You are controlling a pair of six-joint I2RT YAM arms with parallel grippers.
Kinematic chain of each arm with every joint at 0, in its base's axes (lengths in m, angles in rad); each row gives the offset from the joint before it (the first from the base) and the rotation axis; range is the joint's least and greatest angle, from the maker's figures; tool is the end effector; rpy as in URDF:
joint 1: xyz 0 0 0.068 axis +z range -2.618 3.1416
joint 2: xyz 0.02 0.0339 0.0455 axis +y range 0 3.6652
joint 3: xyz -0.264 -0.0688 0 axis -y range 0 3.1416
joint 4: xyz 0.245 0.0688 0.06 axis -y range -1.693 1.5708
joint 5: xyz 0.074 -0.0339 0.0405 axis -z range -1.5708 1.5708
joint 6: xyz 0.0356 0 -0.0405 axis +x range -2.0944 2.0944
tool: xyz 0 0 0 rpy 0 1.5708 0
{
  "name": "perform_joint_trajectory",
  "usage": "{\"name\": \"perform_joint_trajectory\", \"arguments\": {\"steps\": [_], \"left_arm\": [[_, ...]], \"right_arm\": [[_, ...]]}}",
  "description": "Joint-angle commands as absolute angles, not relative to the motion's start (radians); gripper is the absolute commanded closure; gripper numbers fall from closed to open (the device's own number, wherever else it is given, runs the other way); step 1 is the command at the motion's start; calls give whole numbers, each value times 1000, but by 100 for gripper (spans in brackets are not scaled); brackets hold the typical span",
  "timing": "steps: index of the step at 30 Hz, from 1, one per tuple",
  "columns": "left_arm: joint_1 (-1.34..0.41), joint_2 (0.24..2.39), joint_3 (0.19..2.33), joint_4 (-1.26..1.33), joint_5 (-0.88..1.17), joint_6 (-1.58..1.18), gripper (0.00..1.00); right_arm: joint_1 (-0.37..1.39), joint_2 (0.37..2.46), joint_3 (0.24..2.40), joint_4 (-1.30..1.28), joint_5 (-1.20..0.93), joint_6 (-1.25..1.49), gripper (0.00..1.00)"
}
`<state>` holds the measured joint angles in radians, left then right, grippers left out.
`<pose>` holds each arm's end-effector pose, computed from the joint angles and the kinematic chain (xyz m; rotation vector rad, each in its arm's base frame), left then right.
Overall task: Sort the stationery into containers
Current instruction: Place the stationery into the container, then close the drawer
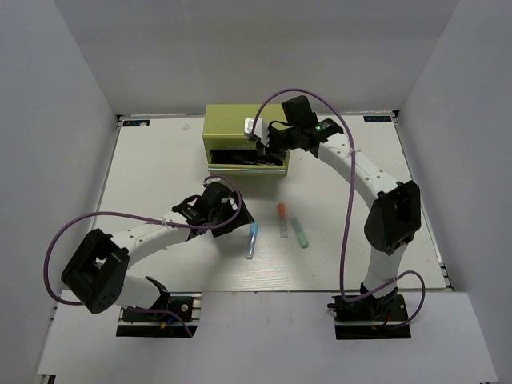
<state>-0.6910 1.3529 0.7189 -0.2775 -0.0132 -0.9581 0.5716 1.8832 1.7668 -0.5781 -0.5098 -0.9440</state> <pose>0.2030 -0.1672 0.1878 -0.3535 2.5867 -0.6441 0.3541 0.2484 0.3286 -1.6846 1.3946 0.3676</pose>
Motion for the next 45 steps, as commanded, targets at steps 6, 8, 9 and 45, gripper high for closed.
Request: {"name": "perform_joint_trajectory", "arguments": {"steps": [6, 8, 9, 45], "left_arm": [[-696, 1335, 712, -192, 69, -927, 17], [-696, 1335, 703, -192, 69, -927, 17], [-696, 1325, 703, -192, 80, -927, 17], [-638, 1420, 764, 1, 32, -1057, 39]], "right_arm": [[597, 1785, 1721, -916, -727, -1212, 100], [604, 1815, 1704, -928, -667, -1223, 100], [609, 1822, 1703, -925, -654, -1226, 100], [635, 2002, 1710, -259, 158, -811, 100]]}}
